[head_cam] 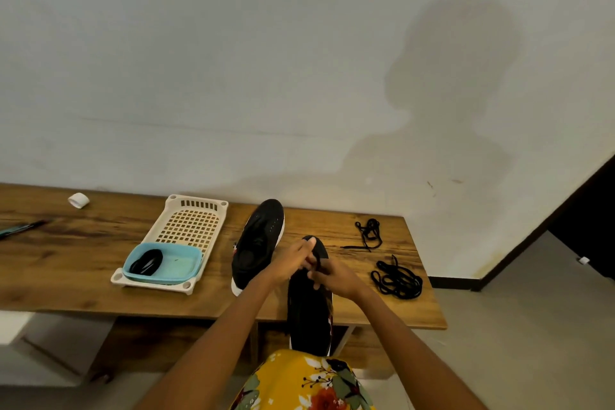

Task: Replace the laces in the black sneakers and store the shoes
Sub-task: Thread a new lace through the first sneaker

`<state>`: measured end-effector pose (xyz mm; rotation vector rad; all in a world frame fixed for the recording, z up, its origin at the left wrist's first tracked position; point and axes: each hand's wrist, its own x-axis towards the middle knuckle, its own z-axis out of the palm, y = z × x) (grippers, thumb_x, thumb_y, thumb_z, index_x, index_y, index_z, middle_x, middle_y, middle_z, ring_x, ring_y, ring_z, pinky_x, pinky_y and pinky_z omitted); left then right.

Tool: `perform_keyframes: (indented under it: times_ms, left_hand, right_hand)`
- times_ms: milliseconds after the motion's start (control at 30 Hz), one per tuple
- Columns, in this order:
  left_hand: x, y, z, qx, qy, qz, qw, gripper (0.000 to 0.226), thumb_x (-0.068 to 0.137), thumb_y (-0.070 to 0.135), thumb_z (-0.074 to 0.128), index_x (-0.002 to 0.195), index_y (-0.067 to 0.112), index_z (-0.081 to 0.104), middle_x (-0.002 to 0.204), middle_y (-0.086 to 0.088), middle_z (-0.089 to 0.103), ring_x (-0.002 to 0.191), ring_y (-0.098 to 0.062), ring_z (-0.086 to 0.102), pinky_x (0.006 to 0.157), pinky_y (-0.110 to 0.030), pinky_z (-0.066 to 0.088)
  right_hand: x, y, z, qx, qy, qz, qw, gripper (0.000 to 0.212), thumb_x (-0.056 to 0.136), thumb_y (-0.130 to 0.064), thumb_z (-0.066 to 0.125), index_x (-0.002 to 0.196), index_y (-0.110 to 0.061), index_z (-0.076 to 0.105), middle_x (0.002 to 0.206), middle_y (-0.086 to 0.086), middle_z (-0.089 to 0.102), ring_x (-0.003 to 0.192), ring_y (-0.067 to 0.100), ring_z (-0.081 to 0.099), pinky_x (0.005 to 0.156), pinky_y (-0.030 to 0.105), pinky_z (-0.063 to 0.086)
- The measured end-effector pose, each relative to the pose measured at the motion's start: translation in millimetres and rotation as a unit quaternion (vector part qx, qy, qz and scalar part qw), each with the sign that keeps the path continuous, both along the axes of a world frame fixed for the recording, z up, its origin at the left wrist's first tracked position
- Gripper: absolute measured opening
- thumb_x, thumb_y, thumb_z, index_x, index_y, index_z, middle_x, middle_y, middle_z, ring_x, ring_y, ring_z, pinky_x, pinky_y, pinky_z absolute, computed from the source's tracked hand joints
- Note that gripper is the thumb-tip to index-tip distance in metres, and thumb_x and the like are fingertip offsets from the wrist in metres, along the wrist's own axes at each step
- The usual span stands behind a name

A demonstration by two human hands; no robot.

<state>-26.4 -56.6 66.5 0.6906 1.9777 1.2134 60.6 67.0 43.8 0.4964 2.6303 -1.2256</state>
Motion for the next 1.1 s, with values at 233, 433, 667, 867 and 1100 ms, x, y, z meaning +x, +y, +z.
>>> perform_keyframes:
  times_ms: [233,433,667,867,1100]
  left_hand:
    - [-20.1,-29.9,-3.2,-0.237,0.078,-0.106,0.962,0.019,0.098,0.01,0.038,0.11,0.01,0.052,0.1,-0.013,0.056,0.067,-0.014,0.049,0.058,-0.026,0.045]
    - [-10.3,-28.5,-15.0,-0.191,0.202,-0.178,0.944,0.032,0.089,0.016,0.057,0.122,0.017,0.054,0.117,-0.004,0.058,0.106,-0.022,0.056,0.089,-0.035,0.048]
    - [-0.4,-7.2,-31.4,-0.076,0.125,-0.078,0.986,0.018,0.09,0.003,0.054,0.083,0.015,0.066,0.066,0.01,0.052,0.061,0.0,0.049,0.055,-0.008,0.039]
    - [1.4,12.3,-31.5,-0.157,-0.051,-0.016,0.986,0.024,0.091,0.008,0.043,0.07,0.018,0.049,0.068,0.001,0.044,0.059,-0.01,0.042,0.055,-0.021,0.032]
    - [2.2,10.2,-36.6,-0.069,-0.057,0.057,0.994,0.049,0.101,0.042,0.026,0.104,0.012,0.064,0.092,-0.002,0.057,0.09,-0.017,0.054,0.078,-0.028,0.042]
  right_hand:
    - [8.2,0.2,7.2,-0.101,0.007,-0.053,0.993,0.022,0.102,-0.019,0.039,0.102,-0.013,0.06,0.075,-0.004,0.06,0.064,0.005,0.048,0.055,0.015,0.041]
    - [5.3,-0.1,10.4,-0.092,0.012,-0.008,0.996,0.022,0.1,-0.017,0.042,0.103,-0.013,0.064,0.08,-0.007,0.061,0.073,0.003,0.055,0.06,0.012,0.045]
    - [11.3,9.2,11.7,0.026,0.058,0.056,0.996,0.013,0.088,-0.015,0.063,0.099,-0.016,0.071,0.093,0.001,0.07,0.078,0.001,0.058,0.069,0.01,0.042]
    - [10.9,-0.6,6.0,0.209,0.126,0.032,0.969,0.014,0.082,-0.014,0.063,0.096,-0.014,0.062,0.089,-0.001,0.063,0.081,0.016,0.059,0.058,0.018,0.034]
    - [14.1,-17.4,-14.2,0.234,0.213,-0.037,0.948,0.01,0.085,-0.01,0.06,0.095,-0.014,0.058,0.093,0.001,0.063,0.075,0.013,0.057,0.055,0.016,0.04]
